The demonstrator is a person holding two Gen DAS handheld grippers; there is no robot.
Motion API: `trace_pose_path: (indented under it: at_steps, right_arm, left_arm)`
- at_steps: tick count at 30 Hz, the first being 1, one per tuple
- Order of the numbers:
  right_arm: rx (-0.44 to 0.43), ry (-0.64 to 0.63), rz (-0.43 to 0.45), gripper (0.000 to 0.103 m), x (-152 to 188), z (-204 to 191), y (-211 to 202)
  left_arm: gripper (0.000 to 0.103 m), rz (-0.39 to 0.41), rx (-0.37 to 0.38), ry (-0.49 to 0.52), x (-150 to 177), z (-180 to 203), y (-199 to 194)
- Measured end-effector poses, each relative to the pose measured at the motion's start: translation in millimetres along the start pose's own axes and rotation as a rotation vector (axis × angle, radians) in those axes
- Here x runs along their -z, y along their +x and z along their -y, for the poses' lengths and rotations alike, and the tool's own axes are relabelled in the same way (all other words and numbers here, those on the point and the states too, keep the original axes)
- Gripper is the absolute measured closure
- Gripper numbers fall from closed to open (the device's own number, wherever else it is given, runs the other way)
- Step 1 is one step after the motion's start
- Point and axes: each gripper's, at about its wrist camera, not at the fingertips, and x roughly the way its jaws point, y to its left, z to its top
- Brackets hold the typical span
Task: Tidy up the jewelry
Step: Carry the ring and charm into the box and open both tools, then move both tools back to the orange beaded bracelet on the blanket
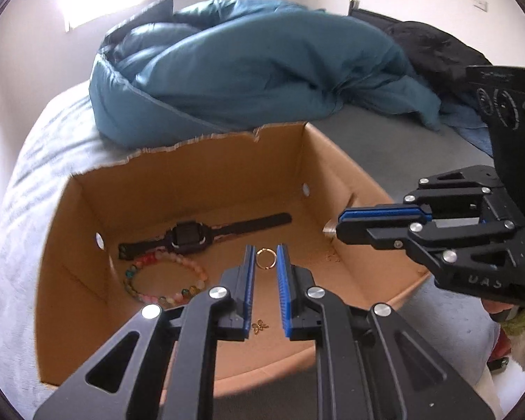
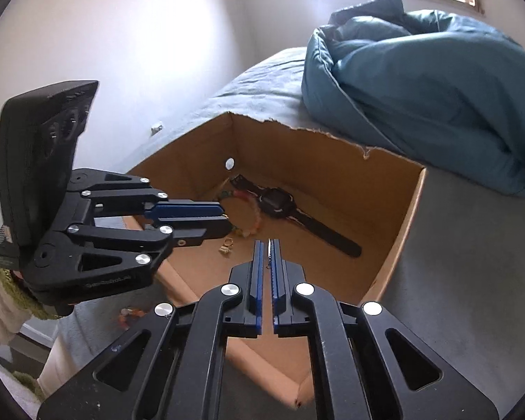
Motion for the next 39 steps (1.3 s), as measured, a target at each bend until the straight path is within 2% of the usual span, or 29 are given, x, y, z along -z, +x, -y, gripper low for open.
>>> trace_pose_path:
  at_steps: [5, 7, 12, 19, 22, 26, 30, 34, 39]
  right_arm:
    - [0.002, 0.014, 0.000, 0.089, 5.8, 6.7, 2.9]
    - [0.003, 0.017, 0.008, 0.086, 8.9, 6.6, -0.2]
    - [-0.003, 0.041, 0.050, 0.083, 13.8, 7.4, -19.8]
    - [0.018, 0.041, 0.132, 0.078, 30.6, -10.8, -72.0]
    - [0.034, 0.025, 0.157, 0.070, 45.0, -24.5, -95.3]
    - [0.034, -0.002, 0.155, 0.069, 65.6, -44.6, -113.7]
    - [-0.009, -0.004, 0.129, 0.069, 77.7, -60.9, -108.0]
    - [-0.056, -0.013, 0.073, 0.069, 85.6, -77.3, -81.9]
    - [-0.104, -0.057, -0.002, 0.069, 88.1, -101.0, -41.5]
  left_arm:
    - [0.073, -0.019, 0.017, -0.052, -0.3, -9.9, 12.5]
    - [0.069, -0.015, 0.013, -0.061, 1.3, -10.3, 11.7]
    - [0.068, 0.020, 0.013, -0.074, 5.3, -8.9, -3.4]
    - [0.068, 0.121, -0.009, -0.056, 24.7, -4.9, -68.0]
    - [0.068, 0.151, -0.046, -0.040, 48.8, -7.4, -103.9]
    - [0.067, 0.141, -0.087, -0.041, 87.0, -17.0, -135.3]
    - [0.067, 0.103, -0.099, -0.060, 124.1, -26.4, -144.8]
    - [0.067, 0.057, -0.059, -0.119, 159.2, -37.0, -135.8]
    - [0.067, 0.034, -0.022, -0.149, 177.0, -42.8, -115.6]
